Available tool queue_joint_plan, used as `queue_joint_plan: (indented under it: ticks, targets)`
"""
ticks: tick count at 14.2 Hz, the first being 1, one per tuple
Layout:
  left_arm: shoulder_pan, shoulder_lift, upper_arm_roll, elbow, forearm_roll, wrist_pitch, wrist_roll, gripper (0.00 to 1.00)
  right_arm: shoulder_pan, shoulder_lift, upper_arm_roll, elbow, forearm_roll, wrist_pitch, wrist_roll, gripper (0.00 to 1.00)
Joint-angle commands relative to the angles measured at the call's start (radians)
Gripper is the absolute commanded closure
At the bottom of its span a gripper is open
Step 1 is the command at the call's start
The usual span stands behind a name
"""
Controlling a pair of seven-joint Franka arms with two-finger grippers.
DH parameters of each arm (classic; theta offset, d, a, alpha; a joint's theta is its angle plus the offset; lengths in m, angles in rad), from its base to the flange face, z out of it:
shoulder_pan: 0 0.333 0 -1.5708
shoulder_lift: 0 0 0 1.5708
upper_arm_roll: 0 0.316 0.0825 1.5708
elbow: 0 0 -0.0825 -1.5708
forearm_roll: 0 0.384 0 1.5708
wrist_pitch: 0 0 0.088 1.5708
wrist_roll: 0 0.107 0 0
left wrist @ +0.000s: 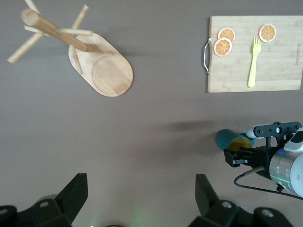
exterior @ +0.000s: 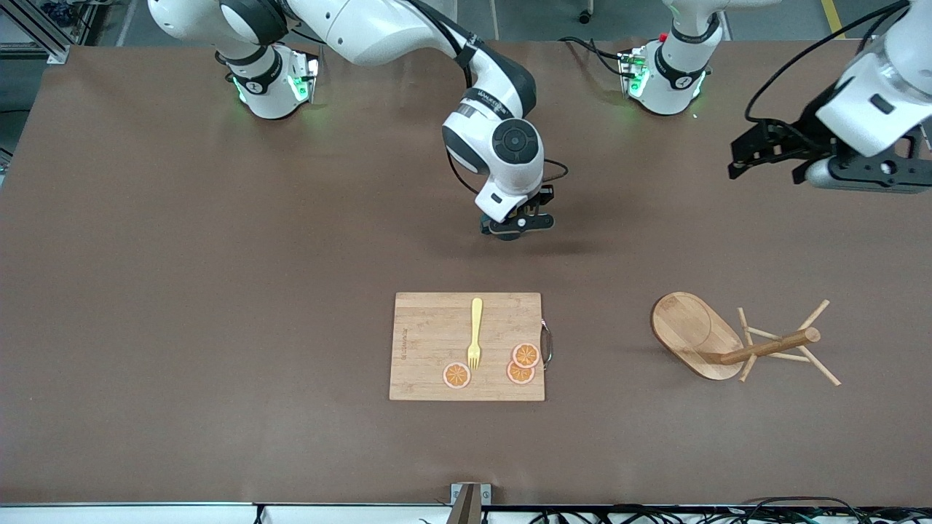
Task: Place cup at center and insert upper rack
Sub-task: 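Lower the mug at center with the right gripper while the left gripper approaches, then open and retract the right gripper while the left gripper moves above the mug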
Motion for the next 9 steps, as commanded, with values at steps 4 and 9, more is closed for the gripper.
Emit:
queue_joint_plan:
  ticks: [4, 9]
  targets:
    - [-0.003, -0.008, -0.026, -0.015, -0.029, -0.007, -0.037, 0.0, -0.095, -0.142, 0.0, 0.13, -0.003, -0.295, 0.03, 0.0]
    - [-0.052, 0.004, -0.072, -0.025, -0.029, 0.001, -0.142, 0.0, -0.358, -0.248, -0.006, 0.129, -0.027, -0.425, 0.025, 0.0]
